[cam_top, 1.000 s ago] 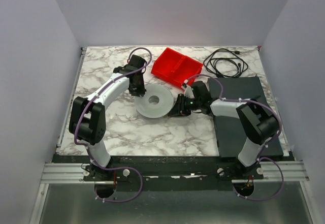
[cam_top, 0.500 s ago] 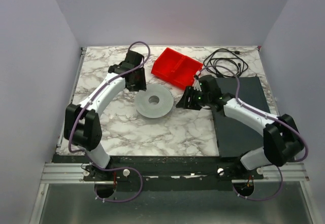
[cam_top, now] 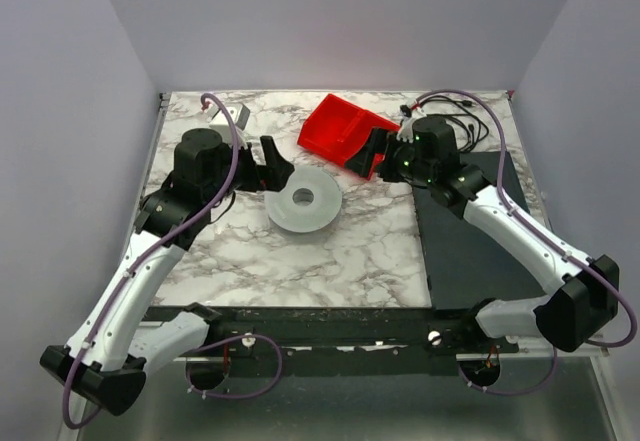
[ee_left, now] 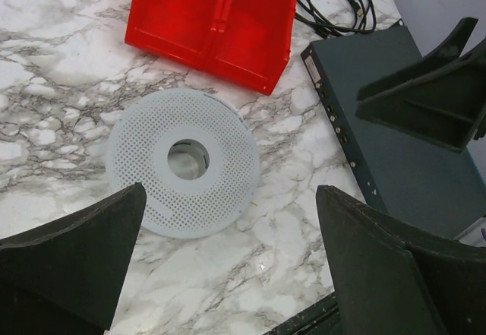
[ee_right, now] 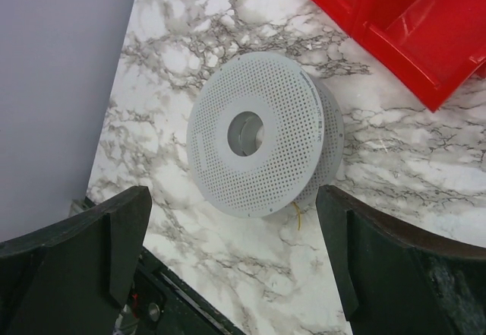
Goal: Wrap the cables
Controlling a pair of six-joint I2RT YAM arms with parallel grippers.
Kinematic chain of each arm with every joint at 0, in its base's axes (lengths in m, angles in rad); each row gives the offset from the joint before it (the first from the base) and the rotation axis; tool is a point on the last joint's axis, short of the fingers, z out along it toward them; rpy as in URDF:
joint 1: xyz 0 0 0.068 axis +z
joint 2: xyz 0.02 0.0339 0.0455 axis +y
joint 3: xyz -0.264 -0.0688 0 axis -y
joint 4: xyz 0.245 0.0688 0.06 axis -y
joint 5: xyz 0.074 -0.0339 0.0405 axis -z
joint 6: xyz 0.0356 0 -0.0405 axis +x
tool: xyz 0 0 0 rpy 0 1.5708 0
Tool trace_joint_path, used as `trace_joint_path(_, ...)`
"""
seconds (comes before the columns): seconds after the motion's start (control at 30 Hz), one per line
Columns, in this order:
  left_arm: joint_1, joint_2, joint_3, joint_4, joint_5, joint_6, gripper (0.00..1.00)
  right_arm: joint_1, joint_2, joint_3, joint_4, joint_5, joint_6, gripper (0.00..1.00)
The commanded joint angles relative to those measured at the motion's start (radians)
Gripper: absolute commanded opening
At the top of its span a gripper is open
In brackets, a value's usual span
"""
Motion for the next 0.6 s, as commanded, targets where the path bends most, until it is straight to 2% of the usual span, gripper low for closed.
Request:
trace_joint_path(0.0, -0.004, -0.067, -0.081, 0.046, 0.036, -0.001, 0.99, -0.003, -0.041, 0.035, -0.023, 0.041, -0.007, 1.00)
trace_joint_path(0.17, -0.006, -0.144, -0.129, 0.071, 0.012, -0.012, 0.98, -0.004, -0.054, 0.029, -0.015, 0.051, -0.010, 1.00)
trace_joint_path(0.57, -0.006, -0.124, -0.130, 0.091, 0.018, -0.037, 0.98, -0.003, -0.065, 0.026, -0.010, 0.067, -0.025, 1.00)
